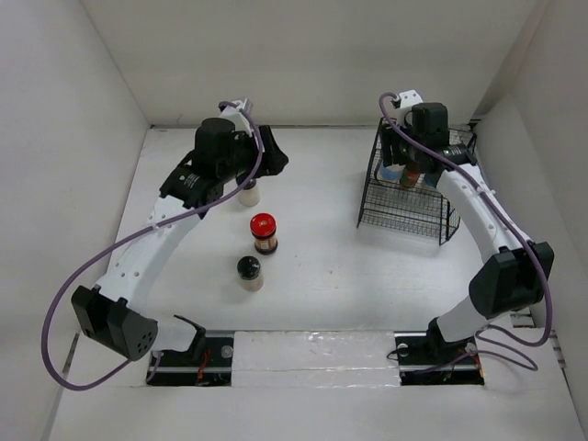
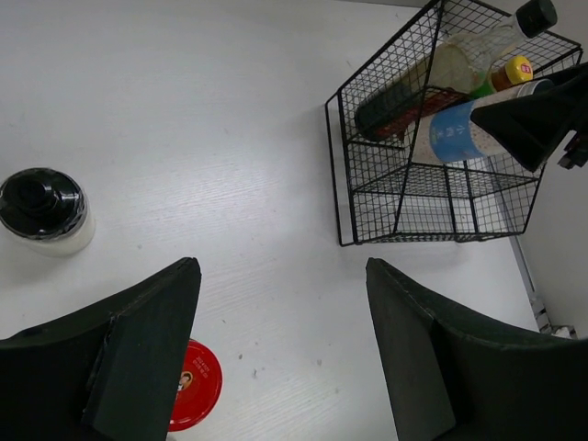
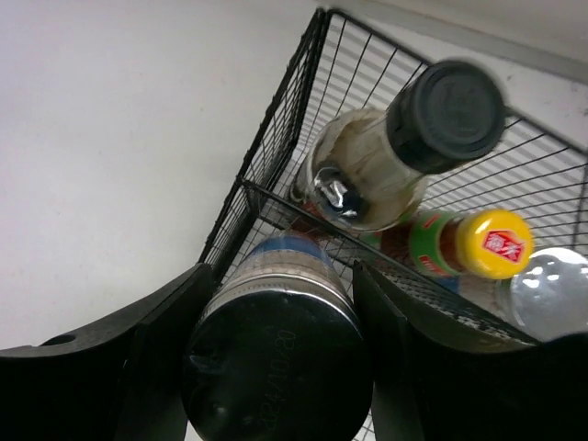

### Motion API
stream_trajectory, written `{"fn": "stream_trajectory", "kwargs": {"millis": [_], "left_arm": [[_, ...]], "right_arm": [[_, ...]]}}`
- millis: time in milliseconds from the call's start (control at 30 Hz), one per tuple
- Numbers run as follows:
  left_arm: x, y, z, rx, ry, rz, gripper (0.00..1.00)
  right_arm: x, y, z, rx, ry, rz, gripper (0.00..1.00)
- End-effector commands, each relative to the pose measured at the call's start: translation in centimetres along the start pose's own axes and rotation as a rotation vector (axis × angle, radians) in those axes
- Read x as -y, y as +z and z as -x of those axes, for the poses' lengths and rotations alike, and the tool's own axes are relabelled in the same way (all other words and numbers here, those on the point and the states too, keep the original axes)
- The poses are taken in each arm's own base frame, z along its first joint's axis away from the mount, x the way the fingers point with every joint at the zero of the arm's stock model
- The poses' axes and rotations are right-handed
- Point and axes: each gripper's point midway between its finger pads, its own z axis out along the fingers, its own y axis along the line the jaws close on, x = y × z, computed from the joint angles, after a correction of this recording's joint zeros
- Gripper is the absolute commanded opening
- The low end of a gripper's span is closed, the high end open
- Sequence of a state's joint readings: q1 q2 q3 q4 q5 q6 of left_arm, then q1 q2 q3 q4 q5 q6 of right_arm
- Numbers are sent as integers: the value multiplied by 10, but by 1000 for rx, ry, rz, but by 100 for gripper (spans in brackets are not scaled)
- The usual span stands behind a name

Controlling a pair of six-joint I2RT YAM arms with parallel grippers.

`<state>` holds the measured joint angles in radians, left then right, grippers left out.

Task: Organize the condiment bottles

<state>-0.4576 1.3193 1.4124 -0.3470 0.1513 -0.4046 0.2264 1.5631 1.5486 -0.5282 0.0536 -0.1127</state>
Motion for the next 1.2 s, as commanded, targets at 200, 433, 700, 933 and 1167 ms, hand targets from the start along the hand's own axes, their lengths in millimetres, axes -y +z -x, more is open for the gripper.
{"fn": "stream_trajectory", "kwargs": {"millis": [200, 433, 700, 933, 1167], "left_arm": [[14, 9, 16, 25, 15, -54, 68], [15, 9, 15, 21, 15, -62, 68], [13, 10, 12, 13, 14, -58, 68], [20, -6, 45, 90, 52, -33, 40], [31, -16, 95, 217, 30, -26, 23]], "right_arm": [[1, 29, -23, 20, 65, 14, 44], [-2, 48, -48, -34, 78, 31, 70], [1, 30, -23, -1, 73, 11, 91], [-16, -38, 38, 210, 30, 14, 81], [-192, -55, 8, 214, -128, 538, 9]]}}
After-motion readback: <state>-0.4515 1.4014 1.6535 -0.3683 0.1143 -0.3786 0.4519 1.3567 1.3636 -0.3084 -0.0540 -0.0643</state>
